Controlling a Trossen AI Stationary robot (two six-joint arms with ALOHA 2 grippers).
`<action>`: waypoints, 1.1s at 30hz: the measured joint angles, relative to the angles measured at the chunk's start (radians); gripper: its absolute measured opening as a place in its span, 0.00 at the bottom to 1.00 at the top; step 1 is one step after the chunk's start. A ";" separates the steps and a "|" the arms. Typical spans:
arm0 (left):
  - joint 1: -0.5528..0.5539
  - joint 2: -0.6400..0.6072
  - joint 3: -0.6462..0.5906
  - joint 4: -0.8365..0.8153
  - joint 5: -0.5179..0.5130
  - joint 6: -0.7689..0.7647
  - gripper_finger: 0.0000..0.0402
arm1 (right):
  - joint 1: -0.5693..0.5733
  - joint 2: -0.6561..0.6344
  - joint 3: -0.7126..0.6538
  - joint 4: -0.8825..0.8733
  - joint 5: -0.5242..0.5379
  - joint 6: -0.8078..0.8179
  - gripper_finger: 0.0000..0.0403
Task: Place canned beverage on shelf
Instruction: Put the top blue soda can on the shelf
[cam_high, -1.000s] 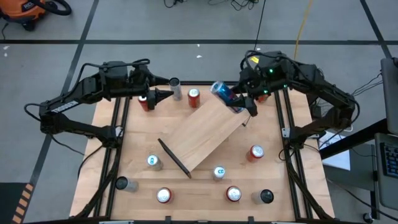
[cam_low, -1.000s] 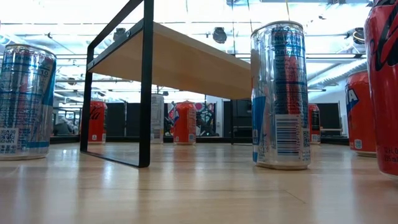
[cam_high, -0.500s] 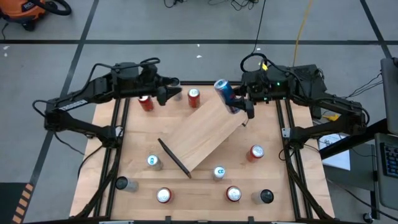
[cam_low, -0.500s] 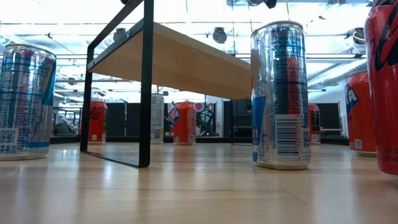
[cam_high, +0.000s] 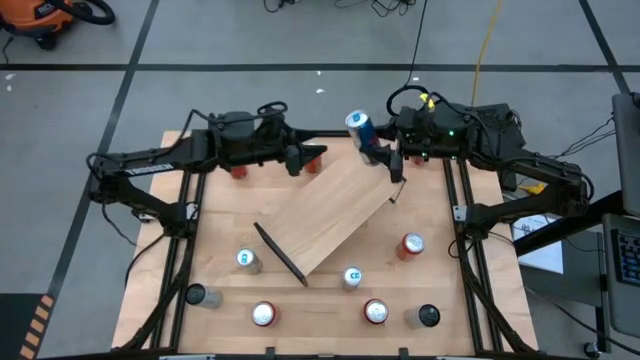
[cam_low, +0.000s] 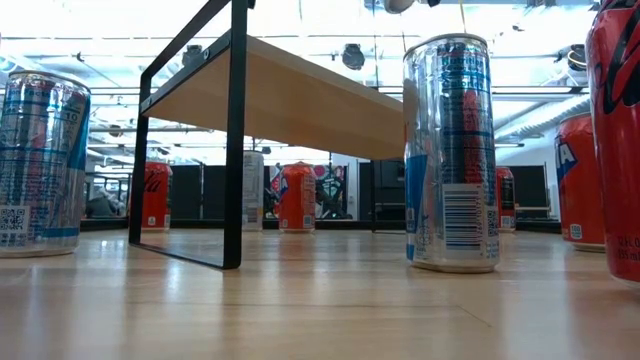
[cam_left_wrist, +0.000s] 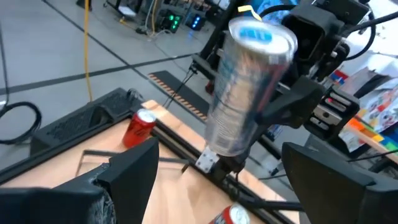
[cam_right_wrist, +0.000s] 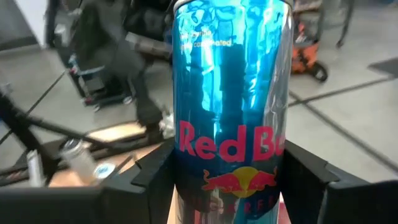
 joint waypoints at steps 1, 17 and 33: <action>-0.008 0.009 0.000 0.017 -0.012 0.000 0.85 | 0.000 0.000 0.000 0.018 0.020 0.000 0.51; -0.016 0.119 0.000 0.235 0.010 0.141 0.85 | 0.000 0.046 0.000 0.225 0.101 0.140 0.51; 0.113 0.120 0.000 0.232 0.249 0.192 0.85 | 0.005 0.107 0.000 0.351 0.098 0.215 0.52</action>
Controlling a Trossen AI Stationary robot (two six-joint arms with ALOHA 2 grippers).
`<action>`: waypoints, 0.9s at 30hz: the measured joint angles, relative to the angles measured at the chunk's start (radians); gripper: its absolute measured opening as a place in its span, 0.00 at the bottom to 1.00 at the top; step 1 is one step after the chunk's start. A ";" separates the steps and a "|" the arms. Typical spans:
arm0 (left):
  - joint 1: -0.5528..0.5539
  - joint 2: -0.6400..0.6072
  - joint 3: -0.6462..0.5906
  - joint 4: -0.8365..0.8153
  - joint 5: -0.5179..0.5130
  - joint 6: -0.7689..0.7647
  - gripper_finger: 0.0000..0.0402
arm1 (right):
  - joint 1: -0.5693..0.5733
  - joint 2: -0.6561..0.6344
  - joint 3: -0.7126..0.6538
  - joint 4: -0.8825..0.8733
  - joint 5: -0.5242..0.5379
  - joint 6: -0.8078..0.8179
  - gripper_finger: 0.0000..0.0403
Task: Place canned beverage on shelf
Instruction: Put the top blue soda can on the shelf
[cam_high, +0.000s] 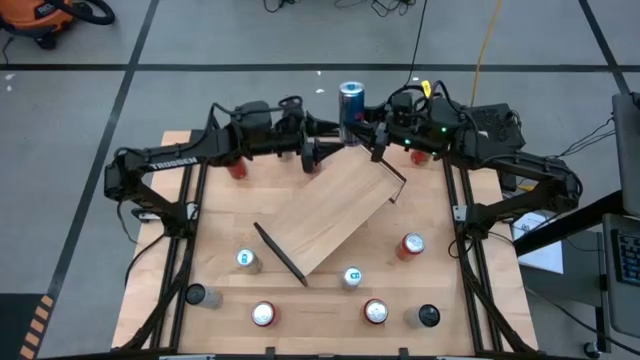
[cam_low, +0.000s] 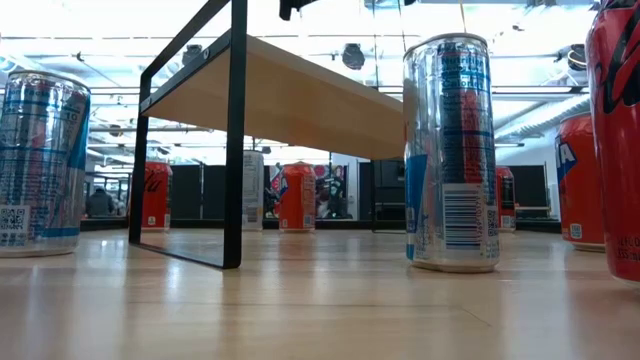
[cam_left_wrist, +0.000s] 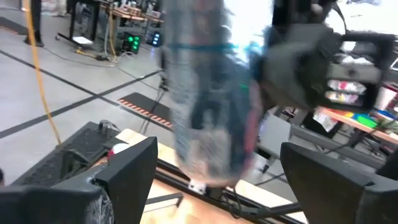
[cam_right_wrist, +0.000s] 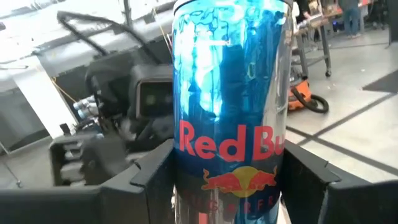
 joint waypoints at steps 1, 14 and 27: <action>0.006 0.000 0.000 0.000 0.000 -0.002 0.85 | 0.000 0.005 0.000 0.002 0.001 0.000 0.52; 0.033 0.003 0.000 0.008 0.079 -0.003 0.85 | 0.001 0.056 0.000 0.120 -0.002 0.017 0.52; 0.034 0.035 0.000 0.025 0.033 -0.008 0.85 | 0.001 0.070 0.000 0.140 -0.002 0.019 0.52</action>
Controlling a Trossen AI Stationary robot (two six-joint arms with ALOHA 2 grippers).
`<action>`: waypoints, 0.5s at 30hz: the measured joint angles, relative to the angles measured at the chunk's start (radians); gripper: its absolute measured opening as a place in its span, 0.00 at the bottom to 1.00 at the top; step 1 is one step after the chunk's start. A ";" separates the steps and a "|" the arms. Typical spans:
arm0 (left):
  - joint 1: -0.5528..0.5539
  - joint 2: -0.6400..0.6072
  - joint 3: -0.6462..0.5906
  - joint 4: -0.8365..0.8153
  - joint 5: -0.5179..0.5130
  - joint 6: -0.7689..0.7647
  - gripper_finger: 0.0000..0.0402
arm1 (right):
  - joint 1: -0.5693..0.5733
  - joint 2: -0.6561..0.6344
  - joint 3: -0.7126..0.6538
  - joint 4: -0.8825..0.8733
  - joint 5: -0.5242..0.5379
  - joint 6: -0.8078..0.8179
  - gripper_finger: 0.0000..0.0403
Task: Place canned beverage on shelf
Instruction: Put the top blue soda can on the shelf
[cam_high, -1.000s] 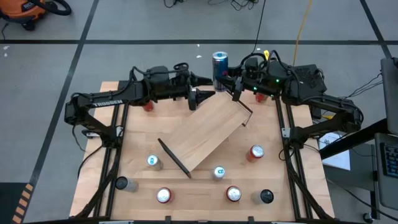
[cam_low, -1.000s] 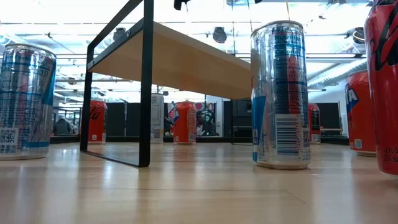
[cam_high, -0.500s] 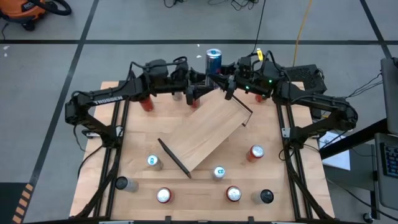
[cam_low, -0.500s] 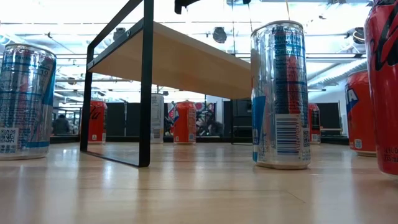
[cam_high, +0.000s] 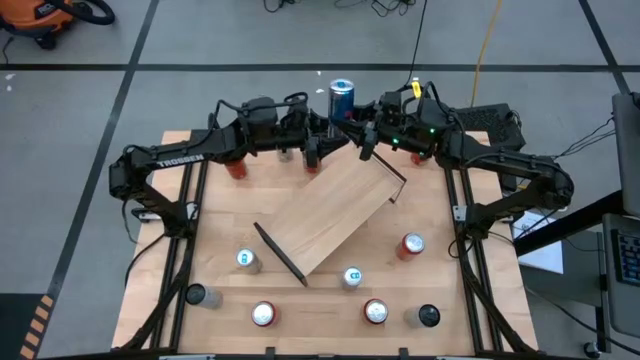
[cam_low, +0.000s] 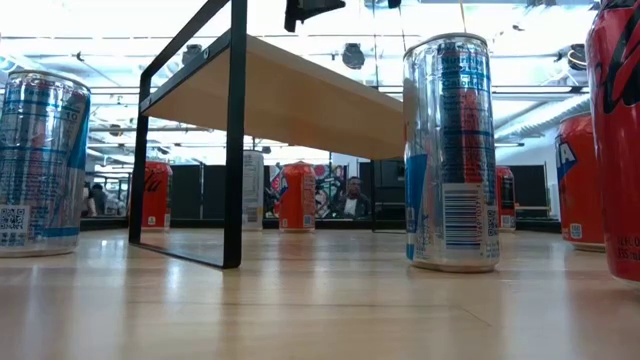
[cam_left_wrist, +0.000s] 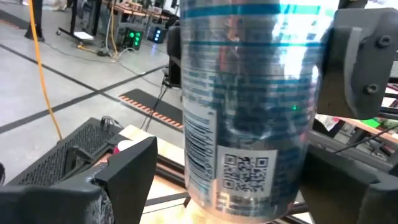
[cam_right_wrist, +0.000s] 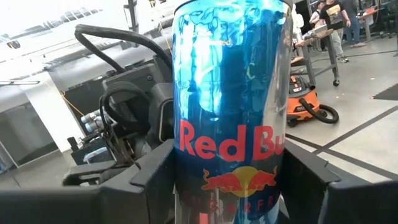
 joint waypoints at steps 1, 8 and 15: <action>0.000 -0.001 0.000 0.003 -0.003 0.000 0.85 | 0.000 0.000 0.000 0.001 0.000 0.000 0.52; 0.000 -0.003 0.000 0.007 -0.001 0.000 0.78 | 0.000 0.000 0.000 -0.002 0.000 0.000 0.52; 0.000 -0.003 0.000 0.004 0.013 0.000 0.63 | 0.000 0.000 0.000 -0.005 0.001 0.000 0.52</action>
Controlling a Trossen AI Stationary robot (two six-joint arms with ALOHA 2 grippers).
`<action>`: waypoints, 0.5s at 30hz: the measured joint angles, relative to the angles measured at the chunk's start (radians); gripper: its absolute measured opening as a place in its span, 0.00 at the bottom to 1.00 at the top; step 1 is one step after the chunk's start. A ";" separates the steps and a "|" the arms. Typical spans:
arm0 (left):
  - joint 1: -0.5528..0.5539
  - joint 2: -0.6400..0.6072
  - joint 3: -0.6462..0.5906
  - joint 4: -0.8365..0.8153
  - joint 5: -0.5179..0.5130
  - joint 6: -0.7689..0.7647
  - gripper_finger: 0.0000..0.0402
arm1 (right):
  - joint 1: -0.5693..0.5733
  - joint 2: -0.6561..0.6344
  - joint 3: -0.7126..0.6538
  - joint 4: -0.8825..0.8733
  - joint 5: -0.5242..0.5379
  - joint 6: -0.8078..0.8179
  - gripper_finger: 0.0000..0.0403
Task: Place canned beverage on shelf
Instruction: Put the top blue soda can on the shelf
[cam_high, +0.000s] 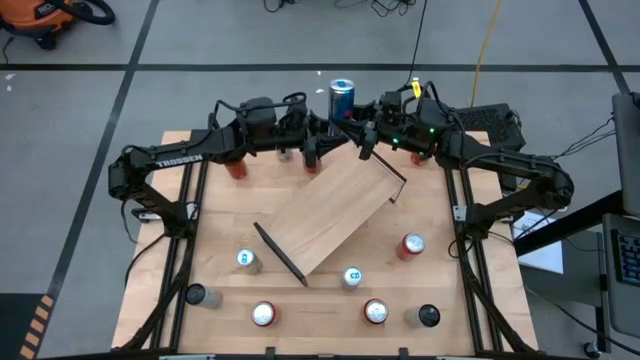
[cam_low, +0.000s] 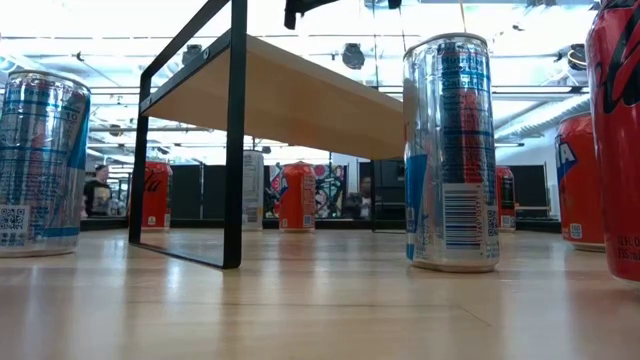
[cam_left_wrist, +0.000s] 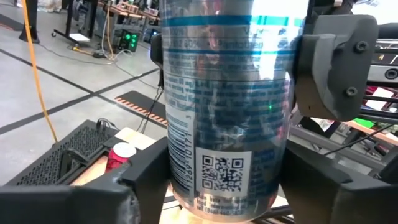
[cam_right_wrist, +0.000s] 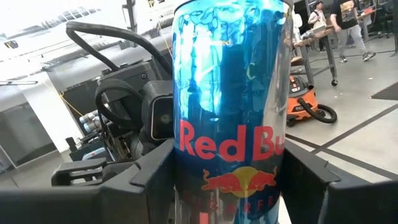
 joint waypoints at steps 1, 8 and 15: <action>0.000 0.000 0.000 -0.001 0.000 0.000 0.61 | 0.000 0.000 0.000 -0.002 0.001 0.000 0.52; 0.000 0.000 0.000 -0.006 0.019 0.000 0.56 | 0.000 0.000 0.000 -0.013 0.004 -0.001 0.52; 0.001 0.000 0.000 -0.008 0.026 0.000 0.55 | 0.000 0.000 0.001 -0.020 0.003 -0.001 0.52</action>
